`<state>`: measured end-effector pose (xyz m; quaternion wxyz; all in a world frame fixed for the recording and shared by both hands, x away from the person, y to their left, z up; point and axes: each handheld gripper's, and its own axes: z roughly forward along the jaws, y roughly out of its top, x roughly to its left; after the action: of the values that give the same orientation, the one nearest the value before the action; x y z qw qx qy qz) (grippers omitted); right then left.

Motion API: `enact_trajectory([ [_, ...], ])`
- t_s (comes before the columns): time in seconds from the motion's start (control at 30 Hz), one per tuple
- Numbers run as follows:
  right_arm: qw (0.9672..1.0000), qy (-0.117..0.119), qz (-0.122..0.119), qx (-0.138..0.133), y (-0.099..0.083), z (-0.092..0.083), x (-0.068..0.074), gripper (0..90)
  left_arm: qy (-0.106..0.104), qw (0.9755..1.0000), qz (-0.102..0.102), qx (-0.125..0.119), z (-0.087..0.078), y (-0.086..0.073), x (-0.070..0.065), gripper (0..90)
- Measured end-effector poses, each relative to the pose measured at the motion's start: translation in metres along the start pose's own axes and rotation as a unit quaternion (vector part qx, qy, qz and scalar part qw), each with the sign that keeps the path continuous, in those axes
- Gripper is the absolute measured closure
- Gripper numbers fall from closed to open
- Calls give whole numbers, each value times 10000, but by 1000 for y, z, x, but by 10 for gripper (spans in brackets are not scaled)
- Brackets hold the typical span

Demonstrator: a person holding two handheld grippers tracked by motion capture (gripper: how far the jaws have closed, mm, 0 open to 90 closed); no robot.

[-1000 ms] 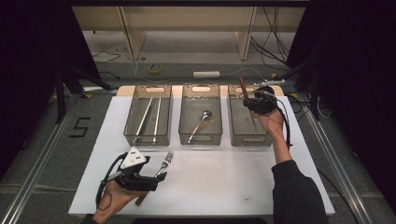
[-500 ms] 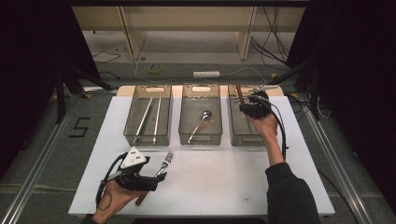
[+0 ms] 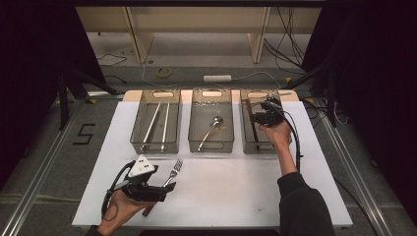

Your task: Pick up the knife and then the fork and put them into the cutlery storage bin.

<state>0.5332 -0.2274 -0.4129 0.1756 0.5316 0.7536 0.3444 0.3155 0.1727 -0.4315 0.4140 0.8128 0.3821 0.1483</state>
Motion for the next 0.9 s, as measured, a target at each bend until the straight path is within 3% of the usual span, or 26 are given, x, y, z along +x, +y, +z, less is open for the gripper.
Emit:
enact_trajectory([
  [0.2, 10000, 16, -80, -15, 1, -6, 1, 584, 28, 10000, -14, 36, 0, 0, 1, 158],
  [0.3, 9999, 125, -92, 1, 1, -10, 1, 496, 49, 9999, -60, 68, 0, 0, 2, 158],
  [0.47, 9986, 393, -359, -67, -4, -26, 8, 417, 79, 9997, -88, 216, 1, 1, 3, 157],
  [0.7, 9949, 787, -573, -264, -18, -53, 19, 352, 200, 9973, -102, 701, 4, 6, 3, 159],
  [0.9, 9915, 971, -720, -471, -33, -72, 28, 333, 314, 9921, -115, 1210, 7, 6, 4, 171],
])
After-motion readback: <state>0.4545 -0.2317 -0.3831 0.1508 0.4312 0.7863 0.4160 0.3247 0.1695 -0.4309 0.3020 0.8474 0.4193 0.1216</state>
